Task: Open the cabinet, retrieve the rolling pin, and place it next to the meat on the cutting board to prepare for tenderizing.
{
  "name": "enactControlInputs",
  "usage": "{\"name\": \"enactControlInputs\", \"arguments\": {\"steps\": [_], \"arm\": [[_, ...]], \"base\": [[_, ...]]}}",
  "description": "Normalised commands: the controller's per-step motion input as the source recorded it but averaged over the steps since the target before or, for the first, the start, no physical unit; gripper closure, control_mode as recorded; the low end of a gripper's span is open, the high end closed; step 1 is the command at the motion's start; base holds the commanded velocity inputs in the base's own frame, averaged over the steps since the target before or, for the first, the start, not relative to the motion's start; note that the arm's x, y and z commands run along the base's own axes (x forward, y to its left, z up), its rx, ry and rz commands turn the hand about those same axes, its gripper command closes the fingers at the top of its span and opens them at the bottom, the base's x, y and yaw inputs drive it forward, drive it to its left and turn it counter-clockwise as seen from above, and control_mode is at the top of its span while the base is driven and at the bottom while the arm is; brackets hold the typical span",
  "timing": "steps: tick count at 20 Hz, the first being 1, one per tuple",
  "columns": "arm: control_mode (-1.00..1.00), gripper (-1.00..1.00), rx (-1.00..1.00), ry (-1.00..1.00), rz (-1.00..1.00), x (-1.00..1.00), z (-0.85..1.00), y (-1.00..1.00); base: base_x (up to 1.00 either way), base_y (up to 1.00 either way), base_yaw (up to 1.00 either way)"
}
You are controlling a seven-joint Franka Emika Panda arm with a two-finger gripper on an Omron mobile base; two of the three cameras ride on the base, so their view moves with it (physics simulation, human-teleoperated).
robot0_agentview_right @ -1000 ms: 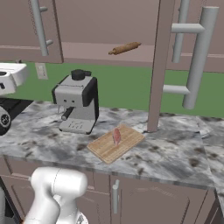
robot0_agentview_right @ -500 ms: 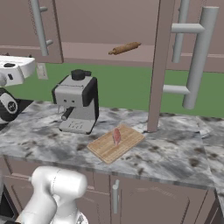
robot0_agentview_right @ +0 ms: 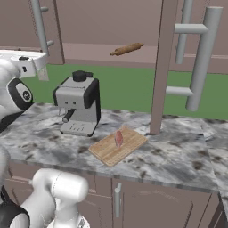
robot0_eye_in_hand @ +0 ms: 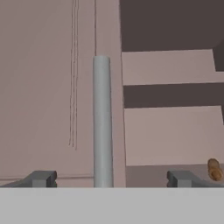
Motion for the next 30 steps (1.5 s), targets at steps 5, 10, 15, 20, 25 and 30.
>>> {"name": "enactControlInputs", "arguments": {"steps": [5, 10, 15, 20, 25, 30], "arm": [[-1.00, -1.00, 0.00, -0.01, 0.04, 0.63, 0.00, 0.00], [-1.00, -1.00, 0.00, -0.01, 0.02, 0.67, 0.00, 0.08], [-1.00, -1.00, 0.00, -0.01, 0.00, 0.62, 0.00, 0.09], [-1.00, -1.00, 0.00, -0.01, 0.00, 0.64, 0.00, 0.15], [-1.00, 1.00, 0.00, -0.01, 0.00, 0.65, 0.00, 0.17], [-1.00, 1.00, 0.00, 0.00, 0.00, 0.68, 0.00, 0.22]], "base": [[0.00, 0.00, 0.00], [0.00, 0.00, 0.00], [0.00, 0.00, 0.00], [0.00, 0.00, 0.00], [0.00, 0.00, 0.00], [0.00, 0.00, 0.00]]}}
